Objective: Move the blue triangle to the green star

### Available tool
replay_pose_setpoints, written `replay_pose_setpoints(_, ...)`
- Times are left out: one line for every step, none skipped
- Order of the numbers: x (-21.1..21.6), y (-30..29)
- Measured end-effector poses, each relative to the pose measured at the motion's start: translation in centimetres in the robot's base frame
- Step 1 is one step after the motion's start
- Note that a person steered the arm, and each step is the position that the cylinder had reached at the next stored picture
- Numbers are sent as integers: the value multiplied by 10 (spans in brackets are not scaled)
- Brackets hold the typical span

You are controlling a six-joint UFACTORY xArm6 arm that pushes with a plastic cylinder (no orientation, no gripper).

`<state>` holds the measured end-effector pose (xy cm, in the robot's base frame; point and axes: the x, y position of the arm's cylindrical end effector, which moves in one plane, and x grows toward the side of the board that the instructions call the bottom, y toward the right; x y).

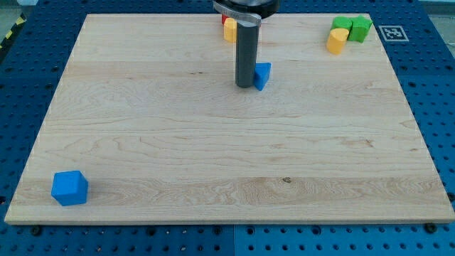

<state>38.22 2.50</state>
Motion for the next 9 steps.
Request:
replay_pose_setpoints(2, 11)
replay_pose_setpoints(4, 45)
replay_pose_setpoints(-6, 58)
replay_pose_setpoints(-23, 20)
replay_pose_setpoints(-43, -1)
replay_pose_setpoints(-47, 38)
replay_pose_setpoints(-47, 59)
replay_pose_setpoints(-47, 59)
replay_pose_setpoints(-44, 73)
